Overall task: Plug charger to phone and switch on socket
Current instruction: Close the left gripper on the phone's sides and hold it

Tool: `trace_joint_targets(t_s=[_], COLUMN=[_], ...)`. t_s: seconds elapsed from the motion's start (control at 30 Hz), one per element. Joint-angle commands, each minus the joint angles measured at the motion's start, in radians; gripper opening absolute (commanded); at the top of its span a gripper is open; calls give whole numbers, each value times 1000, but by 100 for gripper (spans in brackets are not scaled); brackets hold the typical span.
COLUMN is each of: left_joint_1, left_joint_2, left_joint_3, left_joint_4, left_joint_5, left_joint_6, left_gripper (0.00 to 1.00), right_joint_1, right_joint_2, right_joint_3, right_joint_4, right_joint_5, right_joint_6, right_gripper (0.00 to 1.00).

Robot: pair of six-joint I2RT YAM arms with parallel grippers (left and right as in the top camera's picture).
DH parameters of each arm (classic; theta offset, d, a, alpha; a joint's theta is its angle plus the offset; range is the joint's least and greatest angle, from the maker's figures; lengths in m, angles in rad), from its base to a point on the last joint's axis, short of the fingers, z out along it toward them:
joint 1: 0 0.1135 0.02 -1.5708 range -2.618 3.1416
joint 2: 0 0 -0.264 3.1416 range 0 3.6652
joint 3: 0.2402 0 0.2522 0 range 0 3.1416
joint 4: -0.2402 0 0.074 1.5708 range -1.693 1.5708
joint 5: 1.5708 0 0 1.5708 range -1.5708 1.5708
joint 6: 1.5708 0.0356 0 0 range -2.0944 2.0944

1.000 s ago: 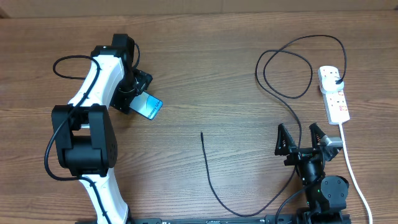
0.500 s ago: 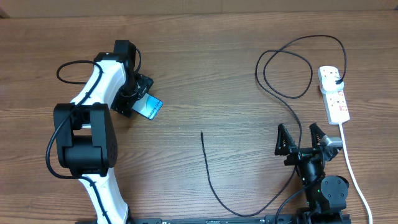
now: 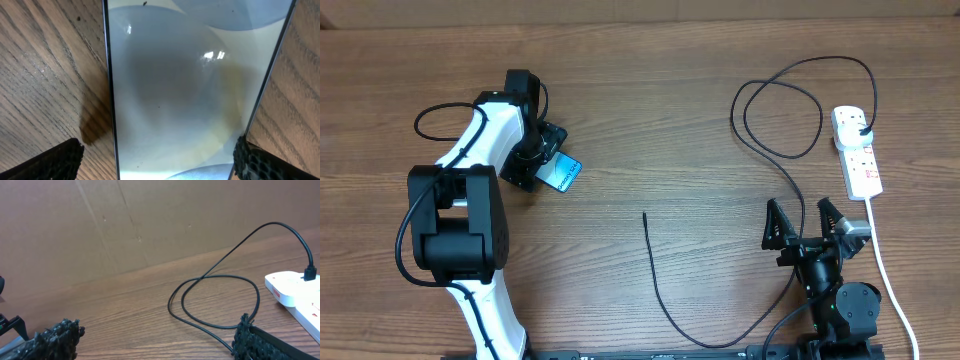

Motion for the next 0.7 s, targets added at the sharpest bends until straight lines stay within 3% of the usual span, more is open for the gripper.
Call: trace_joint_targets(t_s=[0.0, 0.67], left_joint_1=[4, 4], left_joint_2=[11, 11], left_joint_3=[-12, -12], left_joint_4=[2, 27], left_joint_5=[-16, -19], left_joint_6=[-30, -81], left_gripper=[99, 99], right_joint_1=[4, 4], right_joint_2=[-10, -10], right_joint_3=[-11, -11], right_joint_4=[5, 5], right_joint_5=[9, 9], right_joint_6=[0, 0], right_gripper=[100, 100])
